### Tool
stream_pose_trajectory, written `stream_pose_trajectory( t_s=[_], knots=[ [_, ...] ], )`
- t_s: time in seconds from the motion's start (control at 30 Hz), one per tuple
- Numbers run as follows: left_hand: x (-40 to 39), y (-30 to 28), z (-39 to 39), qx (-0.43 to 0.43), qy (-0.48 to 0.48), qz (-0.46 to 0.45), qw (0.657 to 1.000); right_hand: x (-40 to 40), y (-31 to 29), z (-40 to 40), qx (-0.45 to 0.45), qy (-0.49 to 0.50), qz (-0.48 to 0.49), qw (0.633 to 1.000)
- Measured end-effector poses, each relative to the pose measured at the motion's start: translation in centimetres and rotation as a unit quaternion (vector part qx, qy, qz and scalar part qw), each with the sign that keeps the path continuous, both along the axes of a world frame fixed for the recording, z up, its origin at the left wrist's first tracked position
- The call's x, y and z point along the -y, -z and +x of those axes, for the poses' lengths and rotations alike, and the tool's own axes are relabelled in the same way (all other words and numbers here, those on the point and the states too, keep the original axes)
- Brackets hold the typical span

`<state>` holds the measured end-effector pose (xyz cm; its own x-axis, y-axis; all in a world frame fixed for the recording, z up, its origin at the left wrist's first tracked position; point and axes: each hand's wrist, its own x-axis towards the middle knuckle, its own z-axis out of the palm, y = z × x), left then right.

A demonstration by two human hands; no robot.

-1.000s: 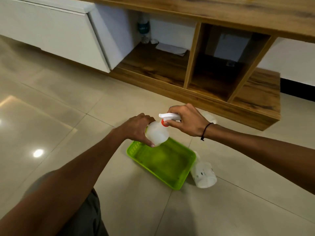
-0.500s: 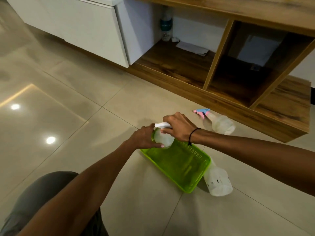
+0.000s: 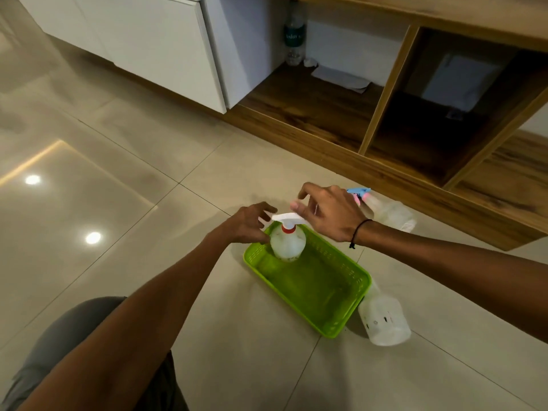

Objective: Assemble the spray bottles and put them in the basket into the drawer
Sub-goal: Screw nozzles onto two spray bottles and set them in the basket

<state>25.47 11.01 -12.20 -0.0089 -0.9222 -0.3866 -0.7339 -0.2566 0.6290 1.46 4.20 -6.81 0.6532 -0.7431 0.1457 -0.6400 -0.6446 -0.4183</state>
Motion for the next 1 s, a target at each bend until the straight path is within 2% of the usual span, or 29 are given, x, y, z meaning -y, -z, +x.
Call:
stream_pose_trajectory(
  t_s=[0.07, 0.13, 0.3, 0.37, 0.43, 0.5, 0.57, 0.67, 0.8, 0.9, 1.0],
  knots=[
    [0.8, -0.6, -0.3, -0.012, -0.052, -0.036, 0.998, 1.4, 0.0, -1.2, 0.027, 0.047, 0.001, 0.999],
    [1.5, -0.8, -0.8, -0.009, -0.092, -0.08, 0.992, 3.2, 0.6, -2.6, 0.009, 0.104, 0.01, 0.994],
    [1.8, -0.7, -2.3, -0.022, -0.135, -0.113, 0.984, 6.2, 3.5, -6.9, -0.139, 0.155, 0.01, 0.978],
    [1.8, -0.6, -2.6, -0.019, -0.13, -0.112, 0.985, 6.7, 4.6, -8.3, -0.234, 0.164, 0.015, 0.958],
    [1.7, -0.6, -2.7, -0.017, -0.125, -0.111, 0.986, 7.1, 5.4, -9.3, -0.309, 0.183, 0.066, 0.931],
    [1.7, -0.5, -2.7, -0.018, -0.127, -0.109, 0.986, 7.3, 6.2, -10.2, -0.34, 0.197, 0.129, 0.911],
    [1.7, -0.5, -2.7, -0.02, -0.131, -0.108, 0.985, 7.1, 7.0, -10.9, -0.341, 0.207, 0.17, 0.901],
    [1.8, -0.5, -2.7, -0.032, -0.136, -0.109, 0.984, 6.2, 7.8, -11.2, -0.298, 0.209, 0.219, 0.906],
    [2.4, -1.2, -2.5, -0.064, -0.173, -0.116, 0.976, 4.6, 7.7, -10.6, -0.225, 0.222, 0.218, 0.924],
    [3.3, -3.0, -1.9, -0.111, -0.237, -0.168, 0.95, 3.6, 6.2, -10.0, -0.163, 0.172, 0.134, 0.962],
    [4.3, -5.7, -1.9, -0.154, -0.268, -0.206, 0.929, 2.4, 4.2, -9.1, -0.147, 0.048, -0.047, 0.987]
  ],
)
